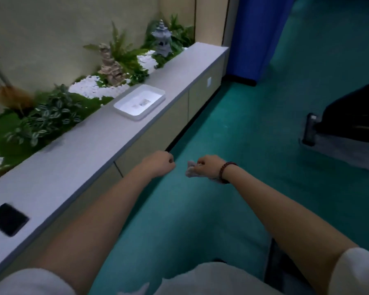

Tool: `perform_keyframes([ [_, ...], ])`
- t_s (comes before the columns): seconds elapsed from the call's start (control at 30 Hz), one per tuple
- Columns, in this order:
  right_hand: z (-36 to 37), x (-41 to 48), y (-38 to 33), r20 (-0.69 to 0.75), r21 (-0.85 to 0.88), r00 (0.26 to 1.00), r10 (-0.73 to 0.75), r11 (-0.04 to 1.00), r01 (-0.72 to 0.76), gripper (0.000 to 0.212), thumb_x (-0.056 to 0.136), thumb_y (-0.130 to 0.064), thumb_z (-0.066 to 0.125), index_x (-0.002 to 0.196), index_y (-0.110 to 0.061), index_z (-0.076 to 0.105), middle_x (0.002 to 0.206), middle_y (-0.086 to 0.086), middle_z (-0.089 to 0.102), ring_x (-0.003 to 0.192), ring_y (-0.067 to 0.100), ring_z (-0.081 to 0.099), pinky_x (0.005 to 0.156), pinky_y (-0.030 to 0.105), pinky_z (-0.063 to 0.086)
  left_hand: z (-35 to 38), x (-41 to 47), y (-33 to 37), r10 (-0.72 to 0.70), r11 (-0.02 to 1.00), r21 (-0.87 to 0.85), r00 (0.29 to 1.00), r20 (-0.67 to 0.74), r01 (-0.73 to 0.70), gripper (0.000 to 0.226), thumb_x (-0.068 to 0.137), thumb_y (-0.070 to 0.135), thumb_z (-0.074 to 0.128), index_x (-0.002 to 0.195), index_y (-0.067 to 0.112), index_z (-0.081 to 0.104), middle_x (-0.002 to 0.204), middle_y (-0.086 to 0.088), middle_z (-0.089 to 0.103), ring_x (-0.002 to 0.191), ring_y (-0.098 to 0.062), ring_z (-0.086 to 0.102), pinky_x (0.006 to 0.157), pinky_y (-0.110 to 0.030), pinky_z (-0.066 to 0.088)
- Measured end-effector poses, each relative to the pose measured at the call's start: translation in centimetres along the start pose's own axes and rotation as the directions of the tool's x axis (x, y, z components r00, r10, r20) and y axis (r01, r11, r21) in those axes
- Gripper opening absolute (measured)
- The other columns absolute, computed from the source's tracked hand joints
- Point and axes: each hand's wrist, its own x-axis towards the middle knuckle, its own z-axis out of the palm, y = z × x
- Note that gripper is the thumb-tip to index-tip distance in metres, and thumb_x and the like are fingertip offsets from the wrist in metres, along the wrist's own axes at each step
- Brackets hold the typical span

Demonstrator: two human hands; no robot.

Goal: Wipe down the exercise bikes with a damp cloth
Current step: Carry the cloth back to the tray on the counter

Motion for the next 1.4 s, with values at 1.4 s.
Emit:
perform_keyframes([
  [1.4, -32.2, 60.1, -13.6, -0.018, -0.02, 0.979, -0.203, 0.979, 0.203, 0.04, 0.084, -0.051, 0.052, 0.085, -0.011, 0.059, 0.075, 0.001, 0.058, 0.062, 0.013, 0.049, 0.055, 0.026, 0.038, -22.5, 54.0, -23.8, -0.282, 0.921, -0.323, 0.946, -0.161, 0.219, 0.031, 0.093, 0.033, 0.038, 0.107, 0.018, 0.06, 0.11, -0.002, 0.062, 0.094, -0.021, 0.055, 0.072, -0.031, 0.045],
])
